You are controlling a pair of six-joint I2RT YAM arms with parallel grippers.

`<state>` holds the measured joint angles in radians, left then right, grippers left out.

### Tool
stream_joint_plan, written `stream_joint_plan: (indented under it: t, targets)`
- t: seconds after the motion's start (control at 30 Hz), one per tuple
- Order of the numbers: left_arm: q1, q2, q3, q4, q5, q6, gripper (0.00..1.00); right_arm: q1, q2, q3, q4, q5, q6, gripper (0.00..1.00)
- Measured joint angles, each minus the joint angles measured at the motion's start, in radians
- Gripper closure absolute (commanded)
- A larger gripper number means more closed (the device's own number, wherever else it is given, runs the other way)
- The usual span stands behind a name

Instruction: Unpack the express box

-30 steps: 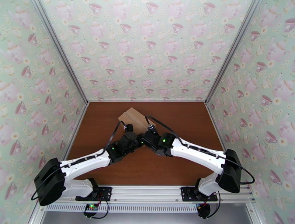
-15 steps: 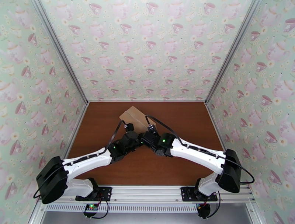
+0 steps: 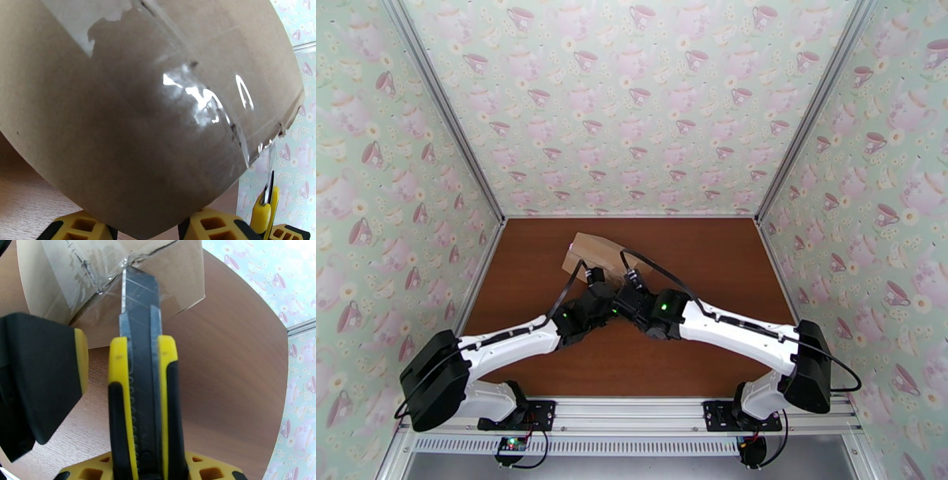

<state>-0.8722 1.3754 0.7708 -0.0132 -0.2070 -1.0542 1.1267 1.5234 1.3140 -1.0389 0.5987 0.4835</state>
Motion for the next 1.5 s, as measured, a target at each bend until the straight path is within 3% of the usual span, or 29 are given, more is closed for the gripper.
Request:
stream_joint_plan:
  t: [0.47, 1.5]
  targets:
    - [0.000, -0.174, 0.000, -0.063, -0.064, 0.018, 0.54, -0.052, -0.006, -0.027, -0.051, -0.066, 0.014, 1.00]
    - [-0.001, -0.190, -0.047, -0.050, -0.075, 0.014, 0.54, -0.055, -0.034, -0.034, -0.036, -0.162, 0.037, 1.00]
